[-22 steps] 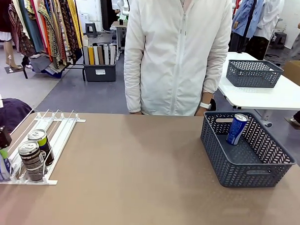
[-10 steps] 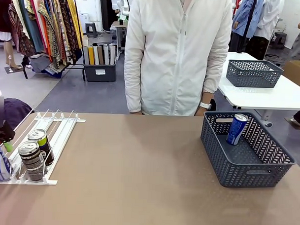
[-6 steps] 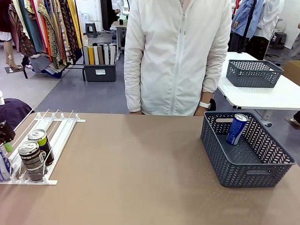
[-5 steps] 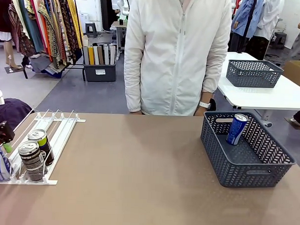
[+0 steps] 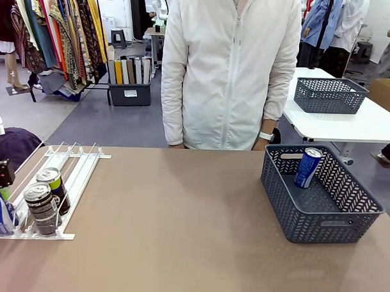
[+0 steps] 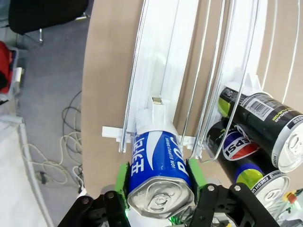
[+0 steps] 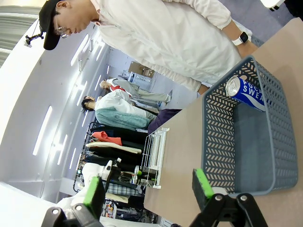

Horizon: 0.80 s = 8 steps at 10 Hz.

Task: Retrieve and store the cans from the dispenser.
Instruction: Pick up the last remaining can from one row of the Automatic Can Dispenser and place it in the middle of the table.

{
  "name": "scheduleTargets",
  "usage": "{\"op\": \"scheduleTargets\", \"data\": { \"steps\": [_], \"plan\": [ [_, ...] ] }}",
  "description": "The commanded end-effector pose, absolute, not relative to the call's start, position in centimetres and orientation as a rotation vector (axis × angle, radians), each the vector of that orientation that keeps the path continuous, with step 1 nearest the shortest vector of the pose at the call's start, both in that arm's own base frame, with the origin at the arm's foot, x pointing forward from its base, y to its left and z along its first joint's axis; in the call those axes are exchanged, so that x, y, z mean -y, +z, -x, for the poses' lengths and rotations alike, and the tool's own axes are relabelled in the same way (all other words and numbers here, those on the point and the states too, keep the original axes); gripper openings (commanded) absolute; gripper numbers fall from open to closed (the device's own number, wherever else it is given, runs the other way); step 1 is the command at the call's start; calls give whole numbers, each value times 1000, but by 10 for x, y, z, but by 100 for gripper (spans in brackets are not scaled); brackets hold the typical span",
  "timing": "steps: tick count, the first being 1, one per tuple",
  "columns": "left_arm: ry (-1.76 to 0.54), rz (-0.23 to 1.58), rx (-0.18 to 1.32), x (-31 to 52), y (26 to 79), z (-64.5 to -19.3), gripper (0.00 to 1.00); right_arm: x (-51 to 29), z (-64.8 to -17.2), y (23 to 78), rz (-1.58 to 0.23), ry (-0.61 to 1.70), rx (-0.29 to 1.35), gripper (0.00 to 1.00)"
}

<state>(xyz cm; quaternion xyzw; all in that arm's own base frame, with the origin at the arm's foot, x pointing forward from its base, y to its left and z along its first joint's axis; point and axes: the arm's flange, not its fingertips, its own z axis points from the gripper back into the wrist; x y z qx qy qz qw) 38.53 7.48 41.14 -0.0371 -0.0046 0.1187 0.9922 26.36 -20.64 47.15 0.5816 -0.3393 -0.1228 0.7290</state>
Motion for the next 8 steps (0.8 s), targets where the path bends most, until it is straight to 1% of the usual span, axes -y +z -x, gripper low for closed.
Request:
{"op": "scheduleTargets", "data": {
  "steps": [1,3,4,5,6,7,8],
  "plan": [
    [234,88,27,-75,412,-387,0,205,-266,475,-1301,-271,772,100],
    [234,90,65,-75,424,-385,0,205,-266,475,-1301,-271,772,100],
    [222,92,102,-74,443,-381,0,205,-266,475,-1301,-271,772,100],
    [200,97,147,-75,470,-376,0,205,-266,475,-1301,-271,772,100],
    [179,111,189,-75,509,-366,0,205,-266,475,-1301,-271,772,100],
    [157,132,165,-77,543,-358,0,205,-266,475,-1301,-271,772,100],
    [163,137,185,-79,571,-353,0,205,-266,475,-1301,-271,772,100]
  ]
}}
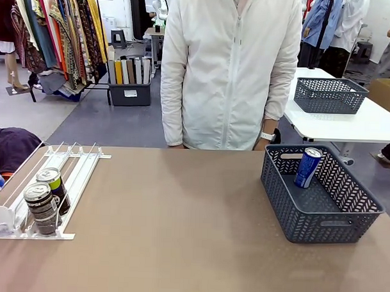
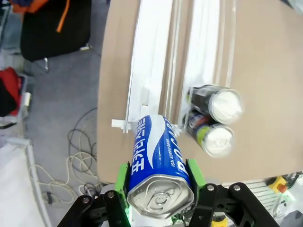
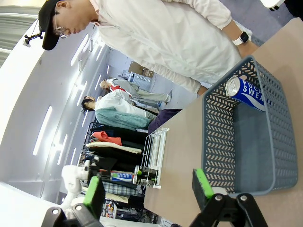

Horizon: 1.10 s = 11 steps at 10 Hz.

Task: Retrieve and store the cans from the dispenser.
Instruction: Pick up the last remaining can from one row of the Automatic Can Dispenser and place it in the middle of the table.

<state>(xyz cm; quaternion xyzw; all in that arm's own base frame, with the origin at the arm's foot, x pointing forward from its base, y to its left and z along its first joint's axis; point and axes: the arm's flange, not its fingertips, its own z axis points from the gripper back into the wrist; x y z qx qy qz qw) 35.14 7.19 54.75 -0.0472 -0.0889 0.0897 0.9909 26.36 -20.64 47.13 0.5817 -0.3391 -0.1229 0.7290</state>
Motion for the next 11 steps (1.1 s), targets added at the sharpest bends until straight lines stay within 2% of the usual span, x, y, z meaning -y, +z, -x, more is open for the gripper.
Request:
{"op": "scheduleTargets", "data": {
  "steps": [1,4,5,11],
  "plan": [
    [139,147,196,-82,595,-348,0,205,-266,475,-1301,-271,772,100],
    [174,229,238,-100,605,-346,0,205,-266,475,-1301,-271,772,100],
    [175,132,231,-86,617,-337,0,205,-266,475,-1301,-271,772,100],
    [175,132,231,-86,617,-337,0,205,-266,475,-1301,-271,772,100]
  ]
}}
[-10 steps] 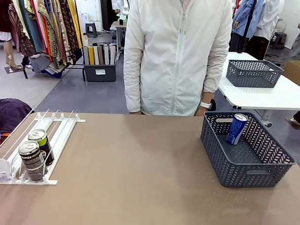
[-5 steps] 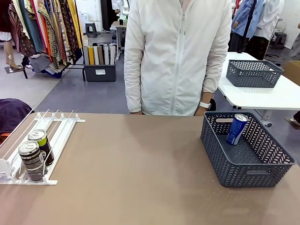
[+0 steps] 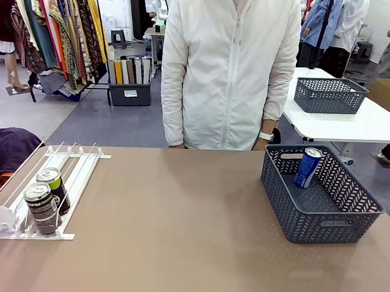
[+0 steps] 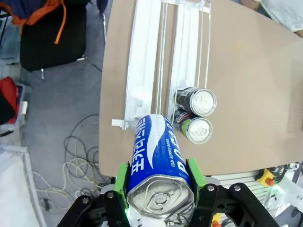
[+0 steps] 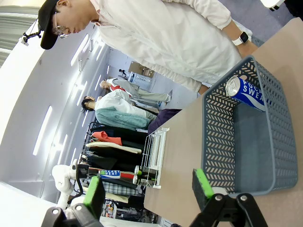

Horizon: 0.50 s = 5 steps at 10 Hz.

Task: Retrieve and store the cans from the dispenser.
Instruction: Pick up the last remaining can from one row of the Automatic Can Dispenser and place it in the middle of the table.

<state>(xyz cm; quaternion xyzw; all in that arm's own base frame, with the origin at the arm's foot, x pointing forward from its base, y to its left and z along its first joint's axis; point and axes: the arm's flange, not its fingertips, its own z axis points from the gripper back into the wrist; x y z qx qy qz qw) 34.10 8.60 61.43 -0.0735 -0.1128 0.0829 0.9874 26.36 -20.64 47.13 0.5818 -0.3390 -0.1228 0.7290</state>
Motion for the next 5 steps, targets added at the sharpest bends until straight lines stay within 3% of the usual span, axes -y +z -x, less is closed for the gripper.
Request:
{"op": "scheduleTargets", "data": {
  "steps": [1,2,5],
  "plan": [
    [166,148,226,-86,614,-341,0,205,-266,475,-1301,-271,772,100],
    [219,232,224,-79,617,-352,0,205,-266,475,-1301,-271,772,100],
    [272,199,272,26,646,-388,0,205,-266,475,-1301,-271,772,100]
  ]
}}
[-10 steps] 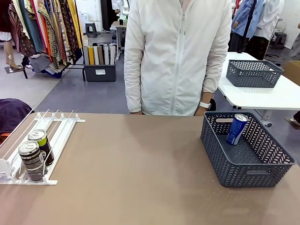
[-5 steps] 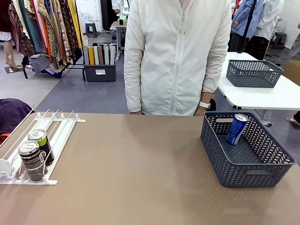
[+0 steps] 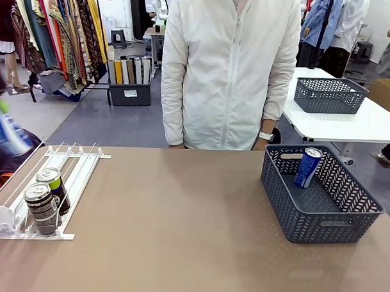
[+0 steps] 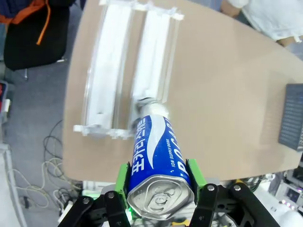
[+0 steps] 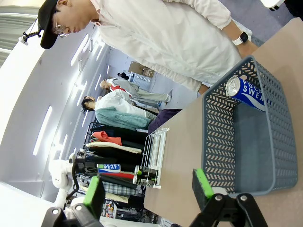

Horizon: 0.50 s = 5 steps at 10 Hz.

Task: Retrieve and store the cans from the dispenser.
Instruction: Pick up the last remaining can from one row of the Automatic Can Dispenser and place it in the middle of the table.

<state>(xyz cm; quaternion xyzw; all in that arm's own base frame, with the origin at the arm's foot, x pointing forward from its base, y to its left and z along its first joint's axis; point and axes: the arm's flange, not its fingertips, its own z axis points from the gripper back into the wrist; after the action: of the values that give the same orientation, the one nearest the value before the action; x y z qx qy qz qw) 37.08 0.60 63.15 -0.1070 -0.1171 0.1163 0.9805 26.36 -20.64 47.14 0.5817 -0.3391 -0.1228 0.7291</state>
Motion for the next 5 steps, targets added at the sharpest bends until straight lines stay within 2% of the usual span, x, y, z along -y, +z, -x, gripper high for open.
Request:
{"op": "scheduleTargets", "data": {
  "steps": [1,3,5],
  "plan": [
    [230,207,284,67,640,-398,0,205,-266,475,-1301,-271,772,100],
    [111,232,268,171,609,-422,0,205,-266,475,-1301,-271,772,100],
    [-37,135,299,276,576,-425,0,205,-266,475,-1301,-271,772,100]
  ]
}}
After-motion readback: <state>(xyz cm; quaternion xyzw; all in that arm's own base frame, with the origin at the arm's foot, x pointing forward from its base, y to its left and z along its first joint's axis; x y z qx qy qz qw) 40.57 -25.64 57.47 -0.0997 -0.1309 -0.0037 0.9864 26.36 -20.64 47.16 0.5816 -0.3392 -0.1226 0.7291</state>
